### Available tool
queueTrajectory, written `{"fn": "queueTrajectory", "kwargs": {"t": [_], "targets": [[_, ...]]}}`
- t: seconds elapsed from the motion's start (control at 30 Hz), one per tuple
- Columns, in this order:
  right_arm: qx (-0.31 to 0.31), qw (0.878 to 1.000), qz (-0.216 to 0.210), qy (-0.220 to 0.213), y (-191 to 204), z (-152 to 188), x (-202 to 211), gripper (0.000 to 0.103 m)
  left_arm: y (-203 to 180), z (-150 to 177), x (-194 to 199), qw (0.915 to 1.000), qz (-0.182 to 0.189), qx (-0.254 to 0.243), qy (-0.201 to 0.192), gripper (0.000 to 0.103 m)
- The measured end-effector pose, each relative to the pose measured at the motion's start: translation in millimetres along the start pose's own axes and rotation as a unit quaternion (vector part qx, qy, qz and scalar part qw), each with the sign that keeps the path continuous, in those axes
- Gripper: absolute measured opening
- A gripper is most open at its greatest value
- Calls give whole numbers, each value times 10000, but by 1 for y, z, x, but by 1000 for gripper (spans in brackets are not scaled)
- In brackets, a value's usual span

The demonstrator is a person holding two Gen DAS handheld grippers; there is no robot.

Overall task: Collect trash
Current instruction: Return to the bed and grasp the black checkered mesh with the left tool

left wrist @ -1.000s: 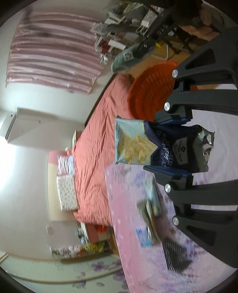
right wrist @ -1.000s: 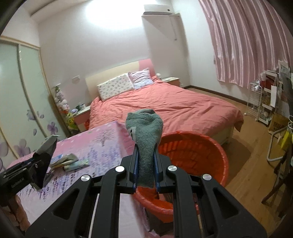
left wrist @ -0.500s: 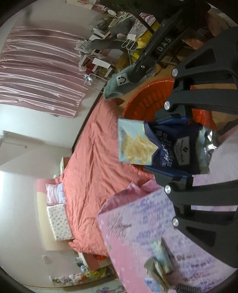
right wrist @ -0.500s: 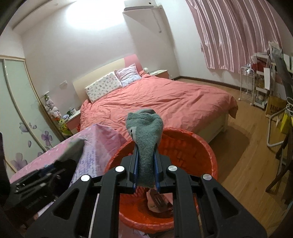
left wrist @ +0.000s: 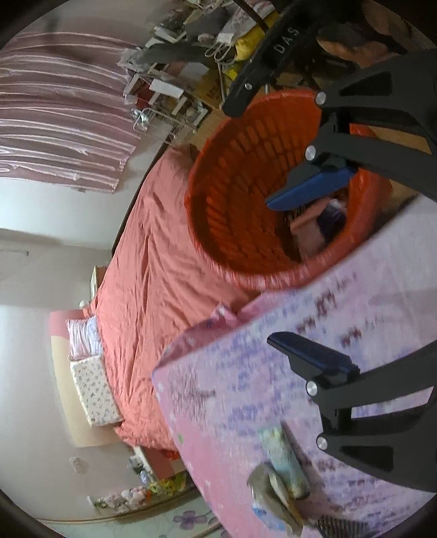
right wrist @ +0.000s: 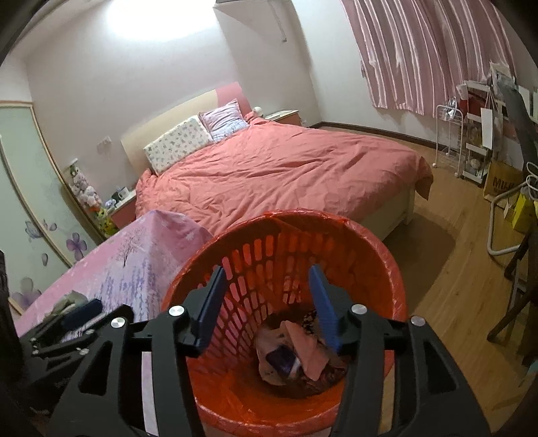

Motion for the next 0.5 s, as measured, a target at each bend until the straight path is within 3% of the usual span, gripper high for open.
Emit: {"fn": "queueTrajectory", "kwargs": {"t": [0.27, 0.5], "targets": [[326, 9992, -192, 141, 36, 11, 6, 58, 85, 25, 46, 9968, -771, 207, -79, 79], [730, 9954, -511, 339, 87, 30, 11, 59, 216, 66, 91, 9790, -1772, 1005, 55, 84]]}}
Point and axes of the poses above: each gripper's, at about its wrist camera, not at the fingertips, and x roughly against the way its jaws point, y to its left, z to its underside, the point moved 9 cm from there along -x, roughly the way its jaws point, and after that the axes turned 2 degrees about -y, right-handed, at the moved point
